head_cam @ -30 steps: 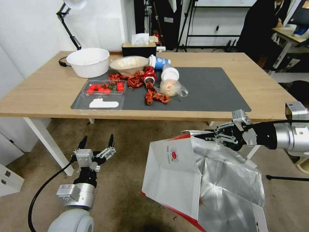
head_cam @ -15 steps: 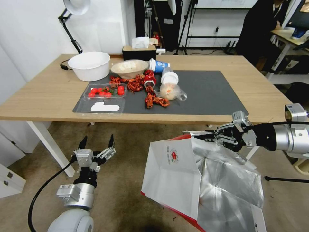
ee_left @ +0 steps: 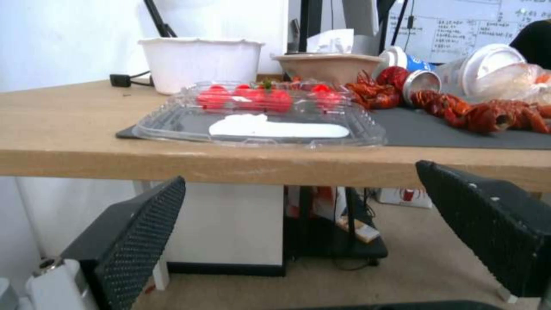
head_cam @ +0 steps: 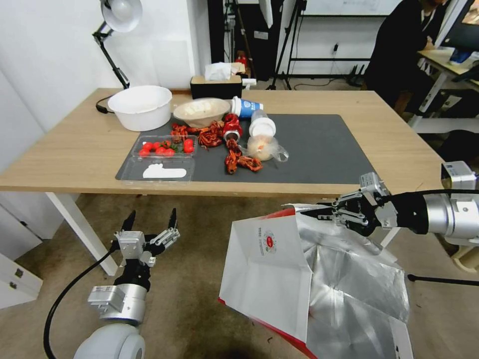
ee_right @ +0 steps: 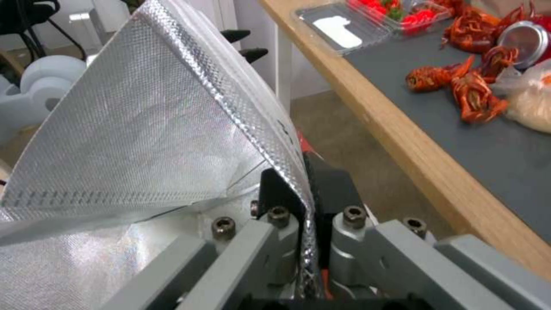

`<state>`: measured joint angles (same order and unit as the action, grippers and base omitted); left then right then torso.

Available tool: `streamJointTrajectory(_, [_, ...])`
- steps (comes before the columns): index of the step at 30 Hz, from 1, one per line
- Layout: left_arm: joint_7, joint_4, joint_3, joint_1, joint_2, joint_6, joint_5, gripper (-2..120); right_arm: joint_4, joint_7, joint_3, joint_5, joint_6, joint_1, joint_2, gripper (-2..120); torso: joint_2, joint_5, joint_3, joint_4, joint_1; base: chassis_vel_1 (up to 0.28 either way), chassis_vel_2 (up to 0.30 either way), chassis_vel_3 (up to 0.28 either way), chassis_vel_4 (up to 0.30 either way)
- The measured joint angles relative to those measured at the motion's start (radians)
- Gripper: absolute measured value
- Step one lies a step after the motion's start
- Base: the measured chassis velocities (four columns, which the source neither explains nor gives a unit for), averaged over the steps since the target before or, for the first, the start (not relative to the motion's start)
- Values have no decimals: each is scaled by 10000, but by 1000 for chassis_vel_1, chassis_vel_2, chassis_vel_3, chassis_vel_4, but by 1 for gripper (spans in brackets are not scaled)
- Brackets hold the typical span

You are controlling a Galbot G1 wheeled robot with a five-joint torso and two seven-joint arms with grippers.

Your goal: Pick up the food delivery bag from the floor and place it on the table.

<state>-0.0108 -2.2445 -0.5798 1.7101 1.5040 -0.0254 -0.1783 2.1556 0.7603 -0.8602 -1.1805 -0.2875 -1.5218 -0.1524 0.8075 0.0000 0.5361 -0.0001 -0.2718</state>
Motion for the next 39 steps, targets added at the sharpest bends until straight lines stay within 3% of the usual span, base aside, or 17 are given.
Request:
streamJointTrajectory(8, [0, -21, -18, 5, 7, -3, 2, 100, -21, 27, -3, 0, 2, 6, 9, 0, 414, 0, 236, 0, -177, 0, 0, 0, 0])
streamJointTrajectory(20, [0, -23, -20, 2, 11, -3, 2, 100, -30, 34, -3, 0, 11, 8, 7, 0, 715, 0, 409, 0, -305, 0, 0, 0, 0])
streamJointTrajectory(39, [0, 47, -12, -31, 12, -7, 1, 100, -67, 46, -1, 7, 36, 10, 11, 0, 1828, 0, 1035, 0, -791, 0, 0, 0, 0])
